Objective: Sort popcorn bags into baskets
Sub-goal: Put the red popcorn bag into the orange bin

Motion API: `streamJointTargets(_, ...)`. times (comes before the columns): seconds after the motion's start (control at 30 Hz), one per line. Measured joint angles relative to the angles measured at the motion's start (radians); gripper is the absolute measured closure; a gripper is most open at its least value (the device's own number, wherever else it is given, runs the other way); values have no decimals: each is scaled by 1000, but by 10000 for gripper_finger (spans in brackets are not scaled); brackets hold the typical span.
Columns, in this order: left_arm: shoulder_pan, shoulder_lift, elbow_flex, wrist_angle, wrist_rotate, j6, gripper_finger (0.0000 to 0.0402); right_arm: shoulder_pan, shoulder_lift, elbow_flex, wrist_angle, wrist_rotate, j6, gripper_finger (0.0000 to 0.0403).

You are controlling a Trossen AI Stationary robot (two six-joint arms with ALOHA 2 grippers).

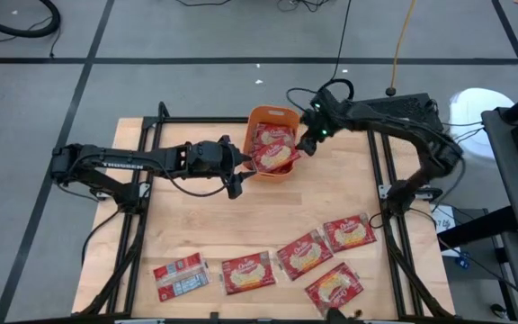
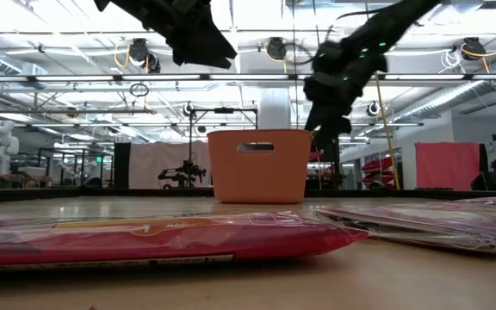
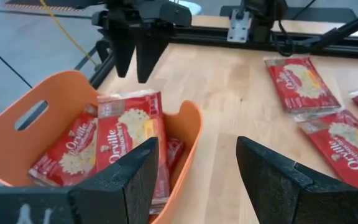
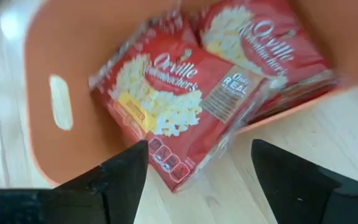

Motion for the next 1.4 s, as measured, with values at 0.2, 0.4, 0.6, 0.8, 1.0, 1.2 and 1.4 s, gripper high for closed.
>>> streamJointTargets(0.2, -11, 0, 0, 15, -9, -2, 183, 4, -130, -269, 278, 13, 178, 124)
streamJointTargets(0.4, -10, 9, 0, 46, -10, -8, 183, 20, -150, -440, 471, -65, 332, 124)
streamJointTargets(0.6, -18, 8, 0, 46, -10, -18, 183, 45, -149, -479, 529, -87, 360, 124)
streamJointTargets(0.8, -30, 8, 0, 54, -10, -15, 183, 71, -144, -486, 617, -89, 383, 124)
streamJointTargets(1.0, -30, 8, 0, 60, -10, -11, 183, 68, -142, -486, 727, -83, 436, 125)
streamJointTargets(1.2, -39, 8, 0, 71, -10, -10, 183, 63, -120, -486, 744, -82, 436, 149)
streamJointTargets(1.4, -50, 8, 0, 80, -10, -7, 183, 63, -51, -486, 853, -88, 465, 212)
